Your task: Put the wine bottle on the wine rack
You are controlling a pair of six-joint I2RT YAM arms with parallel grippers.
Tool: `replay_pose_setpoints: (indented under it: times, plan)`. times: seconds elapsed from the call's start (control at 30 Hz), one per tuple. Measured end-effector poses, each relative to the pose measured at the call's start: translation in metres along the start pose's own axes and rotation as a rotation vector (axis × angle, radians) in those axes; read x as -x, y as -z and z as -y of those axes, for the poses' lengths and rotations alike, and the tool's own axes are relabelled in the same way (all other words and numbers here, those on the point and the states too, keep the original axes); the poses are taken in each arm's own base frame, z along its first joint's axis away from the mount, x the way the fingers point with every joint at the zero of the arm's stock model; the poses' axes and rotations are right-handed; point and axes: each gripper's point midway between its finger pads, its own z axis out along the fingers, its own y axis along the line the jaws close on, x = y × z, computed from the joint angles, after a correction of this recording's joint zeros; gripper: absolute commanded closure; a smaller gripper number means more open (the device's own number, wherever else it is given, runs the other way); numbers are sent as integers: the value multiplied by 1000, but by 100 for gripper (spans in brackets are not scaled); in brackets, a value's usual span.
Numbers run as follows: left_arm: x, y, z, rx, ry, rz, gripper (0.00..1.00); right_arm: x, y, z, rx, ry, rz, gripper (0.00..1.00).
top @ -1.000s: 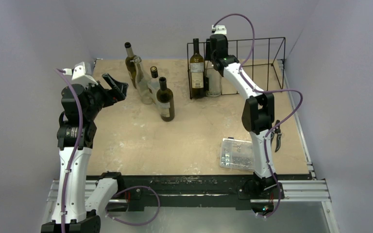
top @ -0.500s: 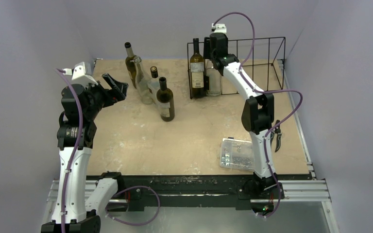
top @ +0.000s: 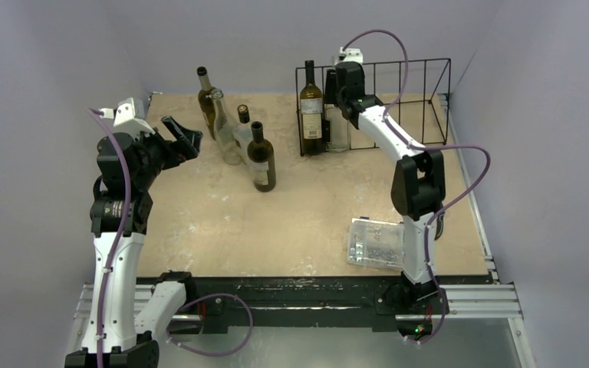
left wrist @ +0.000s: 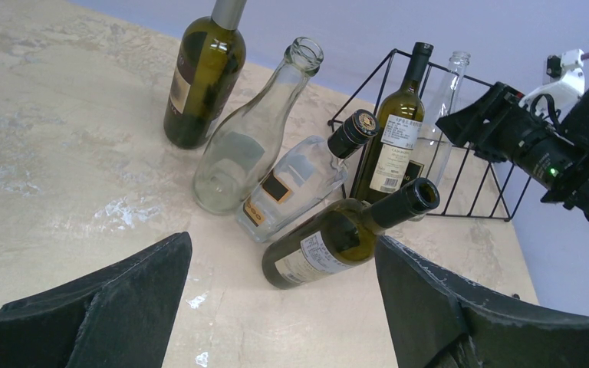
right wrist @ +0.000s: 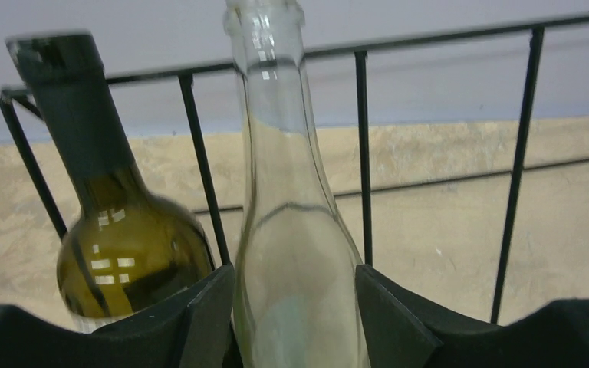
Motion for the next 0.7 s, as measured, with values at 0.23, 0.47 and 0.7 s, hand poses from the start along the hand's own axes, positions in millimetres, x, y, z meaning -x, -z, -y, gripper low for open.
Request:
replay_pose_setpoints:
  times: [0.23,0.47,0.7]
  plan:
    - [0,0,0,-1,0,-1,11,-23,49,18,15,-46,-18,38]
    - [-1,0,1,-7,1,-3,11,-33,101,27,77,-110,11,38]
    - [-2,-2,2,-12,8,-10,11,-83,145,18,167,-115,-41,33]
